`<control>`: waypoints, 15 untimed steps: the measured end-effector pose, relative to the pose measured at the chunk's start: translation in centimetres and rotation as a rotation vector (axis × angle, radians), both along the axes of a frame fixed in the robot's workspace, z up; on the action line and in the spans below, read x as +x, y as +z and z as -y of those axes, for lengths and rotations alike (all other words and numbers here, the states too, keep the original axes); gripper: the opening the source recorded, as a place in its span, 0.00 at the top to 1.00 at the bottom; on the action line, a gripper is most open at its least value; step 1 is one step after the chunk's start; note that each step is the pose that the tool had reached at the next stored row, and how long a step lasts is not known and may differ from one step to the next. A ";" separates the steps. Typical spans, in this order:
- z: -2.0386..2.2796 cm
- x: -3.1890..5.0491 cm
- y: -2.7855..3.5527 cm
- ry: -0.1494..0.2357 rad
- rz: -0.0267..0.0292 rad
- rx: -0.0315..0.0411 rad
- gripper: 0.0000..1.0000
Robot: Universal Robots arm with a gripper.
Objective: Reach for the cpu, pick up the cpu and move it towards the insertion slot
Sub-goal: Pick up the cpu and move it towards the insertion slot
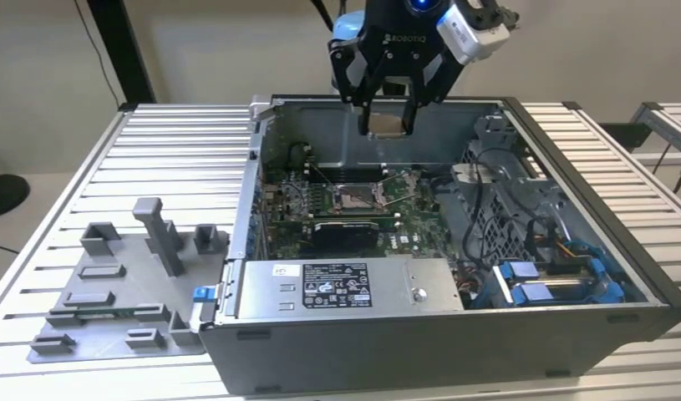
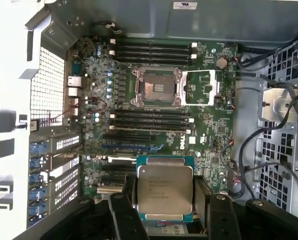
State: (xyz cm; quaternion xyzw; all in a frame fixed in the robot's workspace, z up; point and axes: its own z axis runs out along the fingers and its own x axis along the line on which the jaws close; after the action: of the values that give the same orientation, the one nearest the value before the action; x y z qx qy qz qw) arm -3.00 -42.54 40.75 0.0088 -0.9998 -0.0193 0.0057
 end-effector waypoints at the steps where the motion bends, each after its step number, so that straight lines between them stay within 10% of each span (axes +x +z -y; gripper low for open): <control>1: -0.12 0.00 -0.01 0.000 0.0000 0.0000 1.00; 9: -1.54 0.00 -0.10 0.000 0.0000 0.0001 1.00; 15: -3.99 0.00 -0.40 0.000 0.0000 0.0000 1.00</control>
State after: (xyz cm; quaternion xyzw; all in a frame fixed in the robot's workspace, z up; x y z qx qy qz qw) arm -3.00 -38.55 40.35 0.0088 -0.9998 -0.0193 0.0057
